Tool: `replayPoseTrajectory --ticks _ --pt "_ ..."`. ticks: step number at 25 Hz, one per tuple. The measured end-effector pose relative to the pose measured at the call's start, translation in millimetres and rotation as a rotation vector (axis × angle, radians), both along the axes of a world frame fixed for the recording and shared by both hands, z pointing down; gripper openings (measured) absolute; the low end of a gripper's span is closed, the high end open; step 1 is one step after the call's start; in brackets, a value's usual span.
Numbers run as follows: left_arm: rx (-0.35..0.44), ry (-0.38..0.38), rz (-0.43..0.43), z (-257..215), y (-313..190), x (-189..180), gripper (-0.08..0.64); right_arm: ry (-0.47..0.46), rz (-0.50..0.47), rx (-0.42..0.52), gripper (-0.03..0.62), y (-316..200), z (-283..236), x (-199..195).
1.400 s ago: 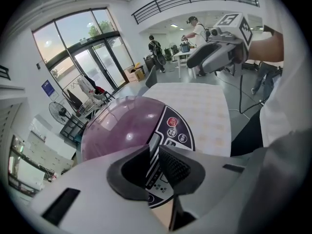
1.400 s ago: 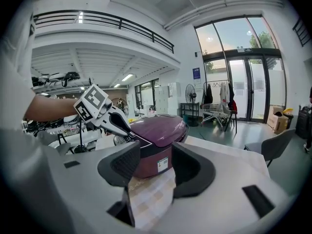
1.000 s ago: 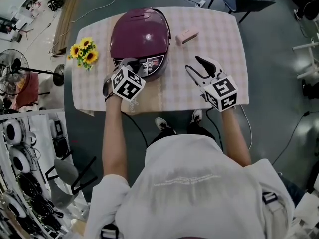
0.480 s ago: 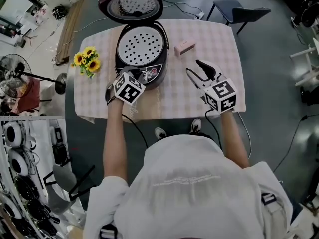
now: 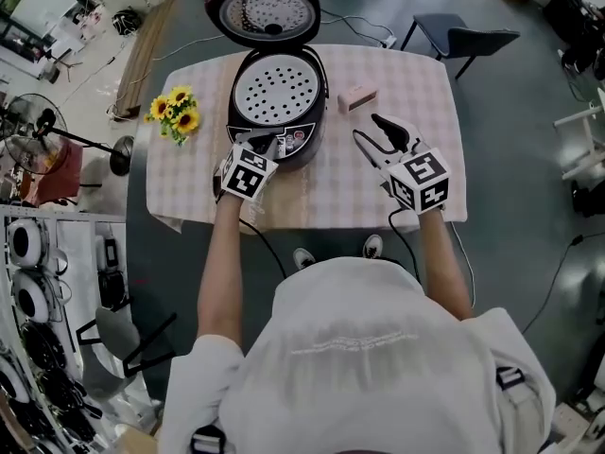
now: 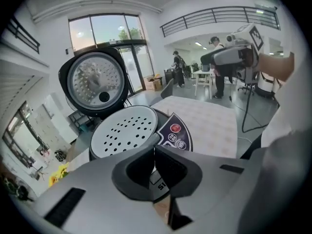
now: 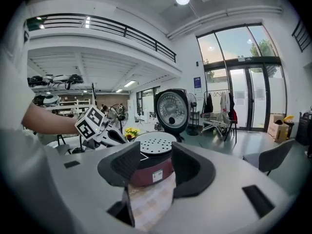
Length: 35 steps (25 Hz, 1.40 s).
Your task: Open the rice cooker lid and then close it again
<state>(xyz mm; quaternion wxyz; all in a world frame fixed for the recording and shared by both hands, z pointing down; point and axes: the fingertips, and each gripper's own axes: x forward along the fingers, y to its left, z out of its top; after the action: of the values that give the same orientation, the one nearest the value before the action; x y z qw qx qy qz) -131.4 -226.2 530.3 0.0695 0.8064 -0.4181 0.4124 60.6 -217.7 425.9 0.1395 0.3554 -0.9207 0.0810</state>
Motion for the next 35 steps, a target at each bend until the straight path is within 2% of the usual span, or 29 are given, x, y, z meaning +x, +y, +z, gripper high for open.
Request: replayPoseTrajectory --ticks 8,11,14,18,22,25,27,30,35 --pt "0.096 0.259 -0.23 -12 0 -22 0.018 0.019 -0.018 0.04 0.215 -1 -10 -4" --pt "0.164 0.359 -0.296 -36 0 -33 0.018 0.027 -0.013 0.071 0.213 -8 -19 -4" --pt "0.244 0.418 -0.351 -66 4 -48 0.019 0.028 -0.006 0.118 0.21 -14 -36 -5" --pt "0.345 0.457 -0.374 -110 12 -66 0.02 0.025 -0.009 0.179 0.207 -21 -62 -12" --pt "0.415 0.479 -0.382 -144 20 -79 0.026 0.014 -0.013 0.219 0.202 -25 -81 -21" --pt "0.443 0.472 -0.367 -161 23 -84 0.049 0.001 -0.007 0.256 0.192 -28 -95 -28" --pt "0.45 0.465 -0.346 -169 25 -85 0.131 -0.01 -0.008 0.276 0.186 -28 -103 -34" --pt "0.448 0.502 -0.328 -178 31 -88 0.179 -0.015 -0.021 0.292 0.186 -26 -110 -47" --pt "0.475 0.505 -0.308 -182 34 -99 0.193 0.007 -0.025 0.296 0.186 -21 -106 -64"
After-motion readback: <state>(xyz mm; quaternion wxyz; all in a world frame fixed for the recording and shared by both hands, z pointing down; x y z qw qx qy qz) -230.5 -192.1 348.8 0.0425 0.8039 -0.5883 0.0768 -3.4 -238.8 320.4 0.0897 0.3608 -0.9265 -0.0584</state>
